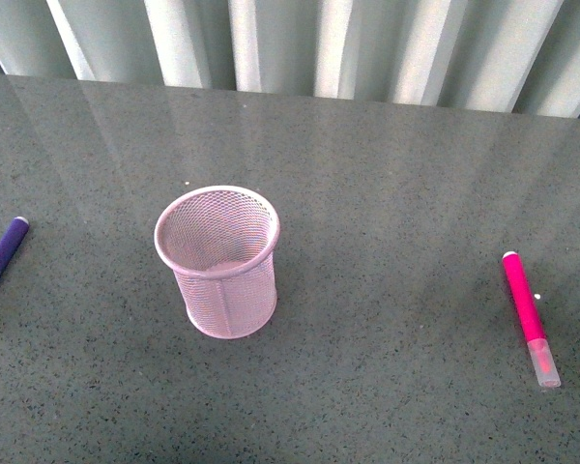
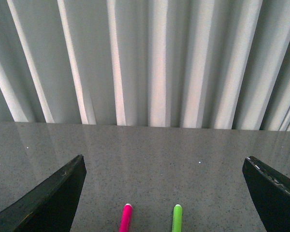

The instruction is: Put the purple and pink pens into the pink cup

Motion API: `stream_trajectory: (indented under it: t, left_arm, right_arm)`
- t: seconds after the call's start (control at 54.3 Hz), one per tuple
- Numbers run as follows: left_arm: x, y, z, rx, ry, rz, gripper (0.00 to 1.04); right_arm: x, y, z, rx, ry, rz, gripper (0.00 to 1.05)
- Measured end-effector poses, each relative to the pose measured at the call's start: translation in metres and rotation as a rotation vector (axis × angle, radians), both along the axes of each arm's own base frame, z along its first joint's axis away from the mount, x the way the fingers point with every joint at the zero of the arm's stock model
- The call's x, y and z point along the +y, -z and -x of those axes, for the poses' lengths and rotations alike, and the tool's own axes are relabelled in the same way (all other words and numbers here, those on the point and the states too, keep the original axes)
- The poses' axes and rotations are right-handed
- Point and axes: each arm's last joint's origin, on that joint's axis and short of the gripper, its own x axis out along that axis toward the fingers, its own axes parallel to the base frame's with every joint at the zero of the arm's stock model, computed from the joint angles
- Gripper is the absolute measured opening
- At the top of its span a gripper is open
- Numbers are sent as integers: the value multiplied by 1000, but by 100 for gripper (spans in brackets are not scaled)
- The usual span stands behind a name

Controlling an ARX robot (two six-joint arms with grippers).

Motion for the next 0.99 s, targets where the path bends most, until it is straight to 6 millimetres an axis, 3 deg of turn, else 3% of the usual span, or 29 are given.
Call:
stream_trajectory:
  t: [0.995]
  left_arm:
    - [0,0,0,0,0,0,98]
  right_arm:
    - [0,0,0,0,0,0,98]
